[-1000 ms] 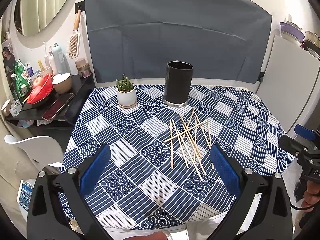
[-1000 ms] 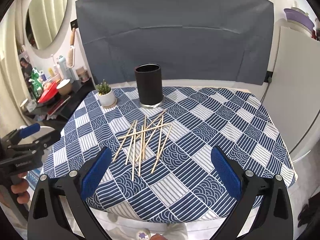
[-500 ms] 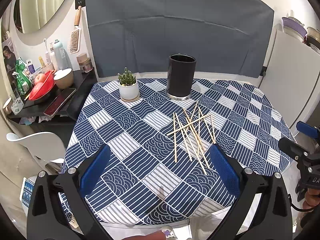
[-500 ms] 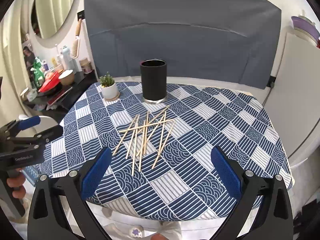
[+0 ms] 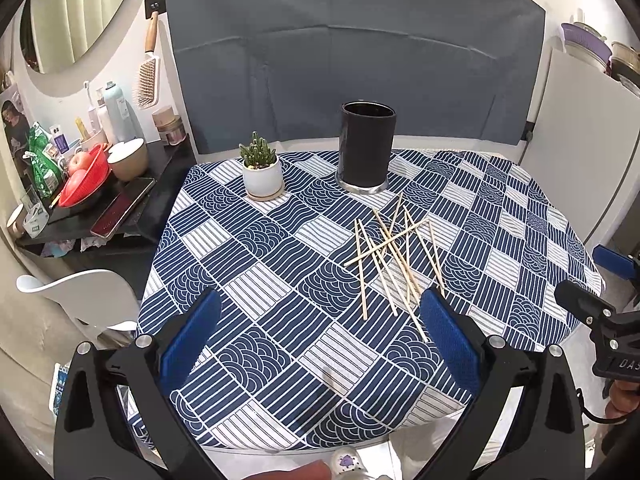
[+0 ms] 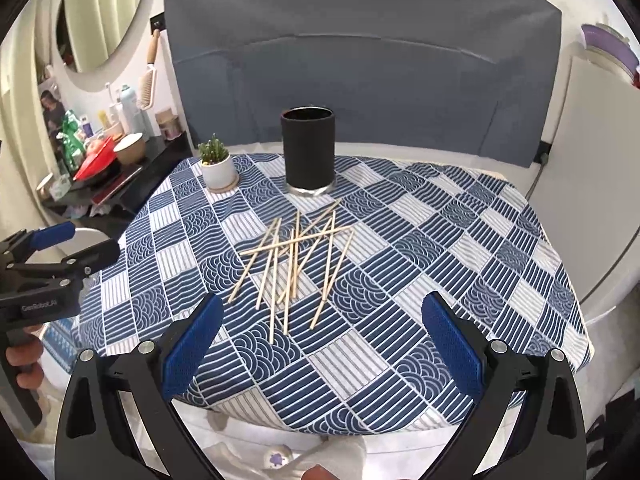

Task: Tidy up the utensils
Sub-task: 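Move both tools down toward the pile of wooden sticks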

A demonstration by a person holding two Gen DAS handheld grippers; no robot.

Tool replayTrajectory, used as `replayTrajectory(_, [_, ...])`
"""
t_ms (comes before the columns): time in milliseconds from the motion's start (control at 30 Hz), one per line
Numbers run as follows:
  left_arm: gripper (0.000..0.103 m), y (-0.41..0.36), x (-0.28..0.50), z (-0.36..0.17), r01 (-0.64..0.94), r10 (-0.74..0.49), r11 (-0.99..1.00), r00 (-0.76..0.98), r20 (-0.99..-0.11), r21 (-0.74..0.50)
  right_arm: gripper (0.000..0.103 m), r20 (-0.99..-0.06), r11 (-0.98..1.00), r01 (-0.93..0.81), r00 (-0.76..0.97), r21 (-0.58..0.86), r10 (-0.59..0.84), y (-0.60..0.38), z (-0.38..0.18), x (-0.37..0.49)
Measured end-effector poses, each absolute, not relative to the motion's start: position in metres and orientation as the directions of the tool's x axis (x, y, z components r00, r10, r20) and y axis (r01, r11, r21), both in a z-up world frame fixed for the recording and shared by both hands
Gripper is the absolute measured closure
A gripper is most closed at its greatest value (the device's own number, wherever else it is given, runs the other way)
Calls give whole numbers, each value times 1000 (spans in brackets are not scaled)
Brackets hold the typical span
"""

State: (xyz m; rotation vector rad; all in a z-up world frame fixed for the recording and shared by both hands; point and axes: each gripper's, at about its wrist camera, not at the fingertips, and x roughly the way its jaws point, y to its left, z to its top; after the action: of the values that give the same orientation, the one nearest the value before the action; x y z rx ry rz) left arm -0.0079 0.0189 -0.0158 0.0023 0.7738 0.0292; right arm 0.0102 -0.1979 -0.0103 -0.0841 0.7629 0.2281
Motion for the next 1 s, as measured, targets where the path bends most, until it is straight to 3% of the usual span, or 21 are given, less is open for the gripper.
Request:
replayTrajectory(567, [6,28,39,-53,-17,-2,1000,620,-784,-16,8,-804,986,-164,585,11,107,-209,-48,71])
replayTrajectory(1000, [6,22,92,-91,-23,6,1000,517,-856,-7,8,-869,979,-203,484,-3,98,-206,-80,151])
